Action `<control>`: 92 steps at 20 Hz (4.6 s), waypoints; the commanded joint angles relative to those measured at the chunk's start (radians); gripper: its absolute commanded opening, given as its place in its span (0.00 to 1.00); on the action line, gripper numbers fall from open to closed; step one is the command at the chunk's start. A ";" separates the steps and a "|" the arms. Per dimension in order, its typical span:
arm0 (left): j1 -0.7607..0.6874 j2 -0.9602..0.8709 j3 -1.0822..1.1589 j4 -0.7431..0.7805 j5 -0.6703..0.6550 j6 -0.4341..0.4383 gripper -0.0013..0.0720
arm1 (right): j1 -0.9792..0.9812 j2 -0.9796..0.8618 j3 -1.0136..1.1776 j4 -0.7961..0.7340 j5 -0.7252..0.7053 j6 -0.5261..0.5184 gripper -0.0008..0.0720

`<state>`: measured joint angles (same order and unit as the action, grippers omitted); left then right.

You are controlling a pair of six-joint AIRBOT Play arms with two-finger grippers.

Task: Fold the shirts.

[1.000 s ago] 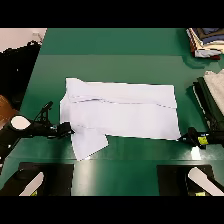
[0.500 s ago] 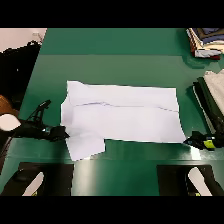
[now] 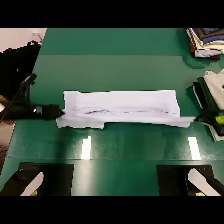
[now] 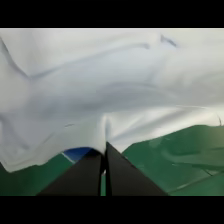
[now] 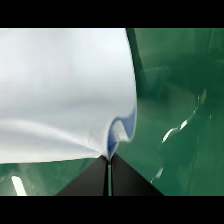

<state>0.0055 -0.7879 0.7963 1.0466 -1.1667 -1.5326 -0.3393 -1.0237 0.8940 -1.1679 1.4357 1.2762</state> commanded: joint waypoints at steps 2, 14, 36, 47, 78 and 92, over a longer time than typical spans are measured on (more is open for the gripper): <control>0.000 -0.288 0.109 0.000 0.198 0.069 0.06 | 0.184 -0.251 0.222 0.012 -0.120 0.071 0.03; 0.003 -0.537 0.285 0.002 0.314 0.093 0.70 | 0.205 -0.635 0.617 0.180 -0.035 0.036 0.62; -0.446 -0.750 0.468 -0.136 0.324 -0.013 0.06 | 0.128 -0.607 0.272 0.469 -0.045 -0.280 0.03; -0.617 -1.105 0.838 -0.172 0.296 -0.077 0.06 | 0.352 -0.395 0.714 0.469 0.056 -0.027 0.03; -0.012 -0.592 0.981 0.230 -0.187 0.025 0.06 | 1.130 -0.790 1.029 0.343 -0.139 -0.130 0.63; -0.012 -0.602 0.940 0.154 -0.144 0.022 0.06 | 0.542 -0.676 0.354 0.518 -0.188 -0.040 0.83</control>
<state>-0.0071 -1.3865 1.7462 1.2251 -1.3300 -1.5097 0.2413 -1.6615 1.2961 -0.7361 1.2556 1.2320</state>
